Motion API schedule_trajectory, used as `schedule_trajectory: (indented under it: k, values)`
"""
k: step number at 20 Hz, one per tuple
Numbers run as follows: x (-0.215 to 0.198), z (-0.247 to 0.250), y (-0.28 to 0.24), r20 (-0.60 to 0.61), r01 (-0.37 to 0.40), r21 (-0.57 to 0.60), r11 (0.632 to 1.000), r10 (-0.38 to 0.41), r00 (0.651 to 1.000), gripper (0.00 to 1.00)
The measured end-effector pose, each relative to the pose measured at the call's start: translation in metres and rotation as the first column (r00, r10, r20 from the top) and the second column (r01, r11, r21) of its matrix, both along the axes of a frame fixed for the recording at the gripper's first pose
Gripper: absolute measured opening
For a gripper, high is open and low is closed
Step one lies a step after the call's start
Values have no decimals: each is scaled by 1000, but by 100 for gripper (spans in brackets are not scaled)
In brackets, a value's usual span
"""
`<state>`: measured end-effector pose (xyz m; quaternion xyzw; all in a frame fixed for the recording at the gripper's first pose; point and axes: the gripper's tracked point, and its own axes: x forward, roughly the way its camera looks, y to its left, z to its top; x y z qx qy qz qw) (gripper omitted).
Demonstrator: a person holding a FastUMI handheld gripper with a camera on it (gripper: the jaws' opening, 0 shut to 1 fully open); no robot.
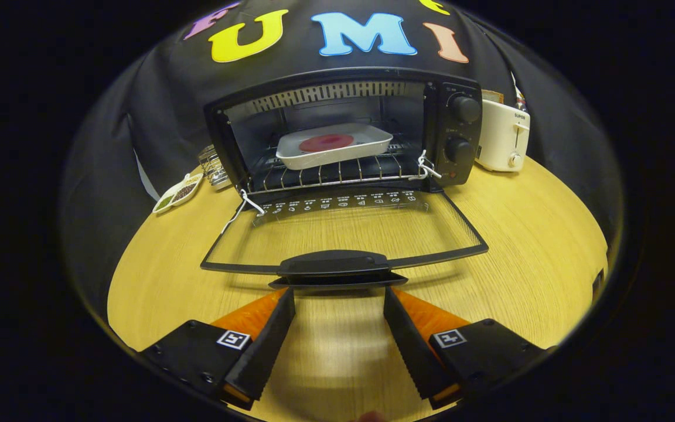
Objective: Open the toaster oven, put the food inside, and close the toaster oven door.
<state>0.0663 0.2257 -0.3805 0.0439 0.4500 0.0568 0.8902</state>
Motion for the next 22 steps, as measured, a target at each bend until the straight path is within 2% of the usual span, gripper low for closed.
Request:
schedule_trajectory:
  k: [14,19,22]
  values:
    - [11,62,-2,157,27,38,999,-33,987,97]
    - [33,97,-2,278,15,18,1000,-19,960,96]
    - [51,110,-1,288,20,27,999,-27,957,96]
